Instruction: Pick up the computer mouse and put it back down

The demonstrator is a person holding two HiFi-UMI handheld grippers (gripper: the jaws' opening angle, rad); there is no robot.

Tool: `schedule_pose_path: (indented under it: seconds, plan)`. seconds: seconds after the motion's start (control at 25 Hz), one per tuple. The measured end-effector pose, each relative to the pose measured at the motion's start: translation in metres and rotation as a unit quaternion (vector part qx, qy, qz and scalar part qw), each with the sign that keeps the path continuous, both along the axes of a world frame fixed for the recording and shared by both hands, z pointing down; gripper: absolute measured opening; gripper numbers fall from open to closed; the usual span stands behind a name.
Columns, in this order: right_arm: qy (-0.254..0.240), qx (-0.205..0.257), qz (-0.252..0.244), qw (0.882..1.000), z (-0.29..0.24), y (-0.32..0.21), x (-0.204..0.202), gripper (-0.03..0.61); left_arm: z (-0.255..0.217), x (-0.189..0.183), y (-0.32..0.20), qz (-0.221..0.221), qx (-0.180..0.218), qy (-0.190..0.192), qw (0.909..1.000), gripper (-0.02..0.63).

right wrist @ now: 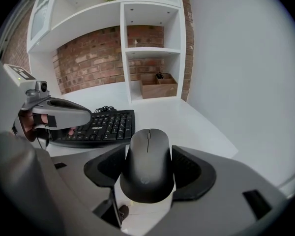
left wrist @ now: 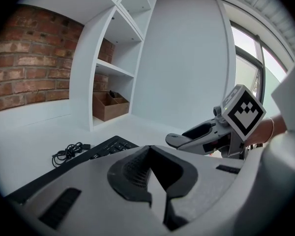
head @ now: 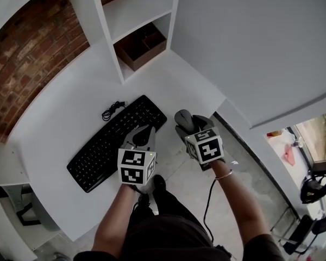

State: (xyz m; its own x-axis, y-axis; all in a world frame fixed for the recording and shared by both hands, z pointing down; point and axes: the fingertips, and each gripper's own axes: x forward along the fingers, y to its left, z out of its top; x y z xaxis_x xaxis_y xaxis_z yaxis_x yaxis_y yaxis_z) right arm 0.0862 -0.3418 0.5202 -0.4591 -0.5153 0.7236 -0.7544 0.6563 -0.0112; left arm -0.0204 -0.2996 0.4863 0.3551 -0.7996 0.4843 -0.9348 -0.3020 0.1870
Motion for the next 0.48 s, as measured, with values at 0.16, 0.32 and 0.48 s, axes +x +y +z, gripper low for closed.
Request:
schedule_pose_path:
  seconds: [0.16, 0.32, 0.48]
  plan:
    - [0.010, -0.006, -0.006, 1.000, 0.008, -0.015, 0.003, 0.299, 0.001, 0.009, -0.018, 0.009, 0.000, 0.000, 1.0000, 0.009]
    - [0.032, -0.003, -0.018, 0.999, 0.017, -0.031, 0.005, 0.298, 0.005, 0.017, -0.033, 0.015, -0.001, 0.002, 0.9999, 0.009]
    - [0.046, 0.000, -0.032, 0.998, 0.024, -0.042, 0.005, 0.299, 0.010, 0.022, -0.041, 0.015, -0.005, 0.006, 0.9999, 0.009]
